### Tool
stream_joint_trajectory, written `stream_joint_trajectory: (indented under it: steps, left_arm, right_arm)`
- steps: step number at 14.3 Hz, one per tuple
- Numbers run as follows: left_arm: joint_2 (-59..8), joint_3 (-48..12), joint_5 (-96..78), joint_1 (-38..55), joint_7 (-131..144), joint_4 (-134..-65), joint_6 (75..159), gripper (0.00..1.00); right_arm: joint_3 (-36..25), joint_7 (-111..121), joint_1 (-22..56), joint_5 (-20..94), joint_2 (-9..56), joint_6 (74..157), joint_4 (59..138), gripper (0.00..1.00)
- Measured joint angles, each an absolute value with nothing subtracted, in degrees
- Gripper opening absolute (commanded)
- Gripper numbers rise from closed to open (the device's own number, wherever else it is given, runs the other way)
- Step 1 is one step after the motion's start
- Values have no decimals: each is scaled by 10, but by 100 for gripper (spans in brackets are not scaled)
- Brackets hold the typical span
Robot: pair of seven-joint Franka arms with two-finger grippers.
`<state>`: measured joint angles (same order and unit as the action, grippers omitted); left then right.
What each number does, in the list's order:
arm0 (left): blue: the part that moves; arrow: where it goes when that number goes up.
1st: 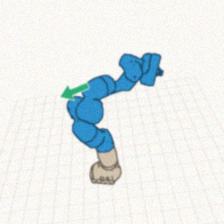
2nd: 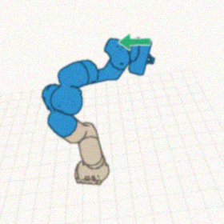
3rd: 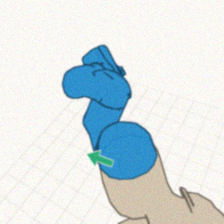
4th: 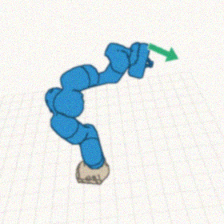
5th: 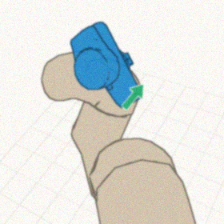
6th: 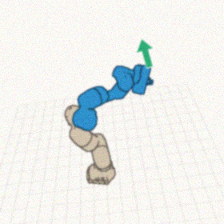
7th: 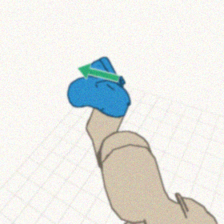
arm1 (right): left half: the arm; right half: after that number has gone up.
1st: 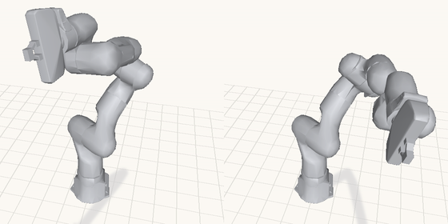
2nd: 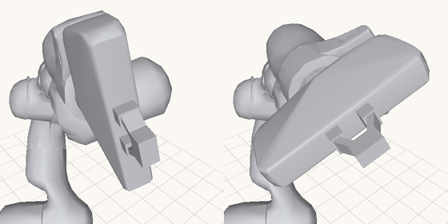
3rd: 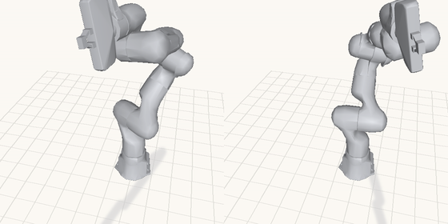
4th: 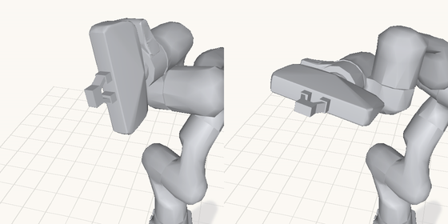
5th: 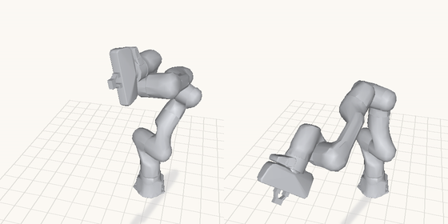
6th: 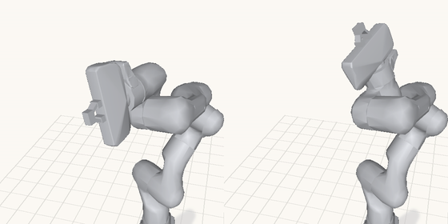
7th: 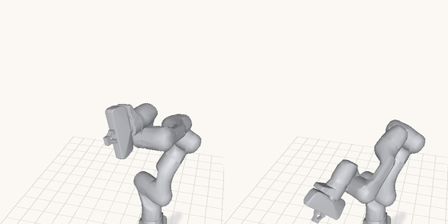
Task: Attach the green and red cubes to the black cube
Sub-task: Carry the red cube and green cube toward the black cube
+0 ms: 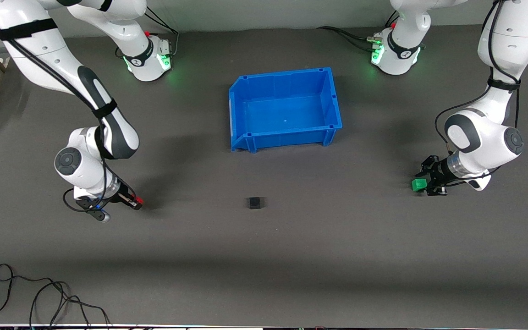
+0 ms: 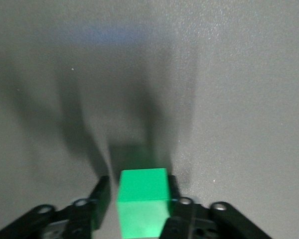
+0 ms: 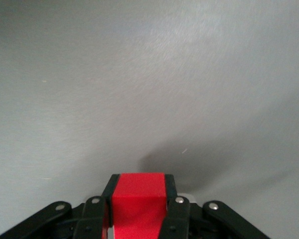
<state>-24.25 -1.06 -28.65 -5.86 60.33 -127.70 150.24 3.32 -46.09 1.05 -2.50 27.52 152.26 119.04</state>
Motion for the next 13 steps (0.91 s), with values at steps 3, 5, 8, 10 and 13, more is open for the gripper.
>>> stream_joint_trajectory:
  steps: [3,5,8,10,13]
  left_arm:
    - [-241,-11,-290,-59,603,-1269,1502,29]
    - [-241,-12,-293,-56,615,-1252,1502,29]
    - [-241,-21,-294,-28,681,-1196,1480,29]
    - [-250,-25,-294,12,730,-1148,1464,26]
    - [-305,-27,-295,72,797,-1064,1461,22]
  right_arm:
    - [78,-650,23,-25,275,1481,1160,15]
    - [104,-784,43,-25,283,1436,1113,15]
    - [114,-942,100,-25,325,1381,1011,15]
    - [118,-1021,134,-25,371,1371,938,15]
    - [132,-1122,166,-26,458,1370,832,14]
